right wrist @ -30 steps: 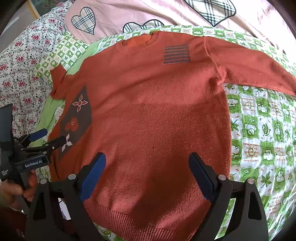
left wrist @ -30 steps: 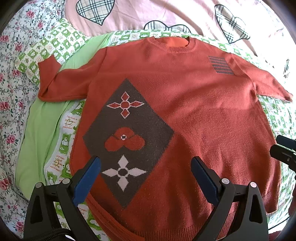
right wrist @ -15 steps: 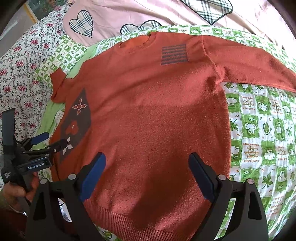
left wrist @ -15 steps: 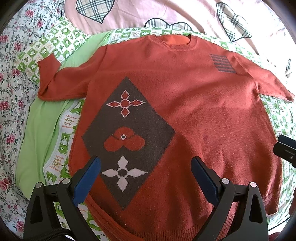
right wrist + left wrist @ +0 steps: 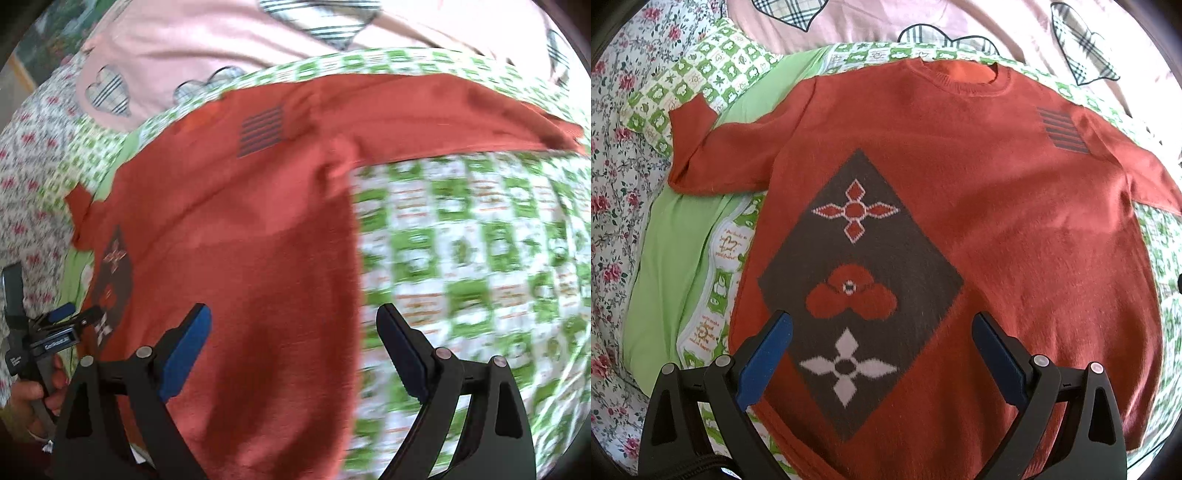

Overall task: Fold small clothes
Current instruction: 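Grasp the sweater sleeve cuff with the right gripper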

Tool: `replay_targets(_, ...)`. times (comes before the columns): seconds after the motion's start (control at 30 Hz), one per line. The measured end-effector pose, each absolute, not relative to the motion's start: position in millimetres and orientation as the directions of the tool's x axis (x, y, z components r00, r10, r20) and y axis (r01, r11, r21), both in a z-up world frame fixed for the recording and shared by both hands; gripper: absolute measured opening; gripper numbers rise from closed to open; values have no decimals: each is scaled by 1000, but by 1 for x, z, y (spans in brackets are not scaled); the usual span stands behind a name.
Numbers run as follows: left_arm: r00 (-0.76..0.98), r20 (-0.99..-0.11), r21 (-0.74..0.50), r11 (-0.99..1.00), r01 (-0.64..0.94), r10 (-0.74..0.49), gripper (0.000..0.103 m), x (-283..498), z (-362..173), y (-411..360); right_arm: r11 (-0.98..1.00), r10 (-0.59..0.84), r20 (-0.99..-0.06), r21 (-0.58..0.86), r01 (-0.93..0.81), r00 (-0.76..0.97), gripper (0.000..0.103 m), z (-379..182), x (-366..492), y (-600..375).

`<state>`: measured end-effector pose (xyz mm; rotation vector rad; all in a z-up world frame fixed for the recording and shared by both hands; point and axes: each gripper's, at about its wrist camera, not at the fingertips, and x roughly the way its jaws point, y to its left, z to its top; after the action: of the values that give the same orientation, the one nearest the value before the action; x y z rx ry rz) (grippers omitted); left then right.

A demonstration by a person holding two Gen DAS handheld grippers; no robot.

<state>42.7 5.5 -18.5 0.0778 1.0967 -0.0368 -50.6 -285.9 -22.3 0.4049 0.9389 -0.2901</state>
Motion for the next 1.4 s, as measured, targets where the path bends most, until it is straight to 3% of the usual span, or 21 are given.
replay_targets(0.5,405,-912,97,994,44,71,98,76,-29,-23,571,-351,-761,288,769,546,90,17,-127,-505)
replay_targets(0.63,389,-918,111,992,66,76,98,79,-35,-42,468,-400,-760,311,827,512,71,21,-134,-559)
replay_targets(0.83,389,-919,109,990,87,67,98,88,-34,-65,395,-401,-740,392,831,540,69,15,-128,-618)
replay_targets(0.9,392,-918,108,990,91,64,98,91,-34,-71,364,-386,-733,436,823,559,64,6,-123,-636)
replay_targets(1.0,395,-917,106,990,96,60,98,94,-33,-75,326,-374,-736,465,823,564,42,-6,-119,-654)
replay_targets(1.07,398,-916,101,990,100,53,98,96,-31,-76,347,-355,-730,477,808,584,9,-4,-116,-655)
replay_targets(1.23,406,-914,76,991,109,25,98,102,-32,-69,491,-340,-681,460,740,649,8,35,-98,-611)
replay_targets(1.4,403,-915,45,989,139,-15,98,111,-34,-59,624,-229,-628,491,607,744,8,68,-60,-533)
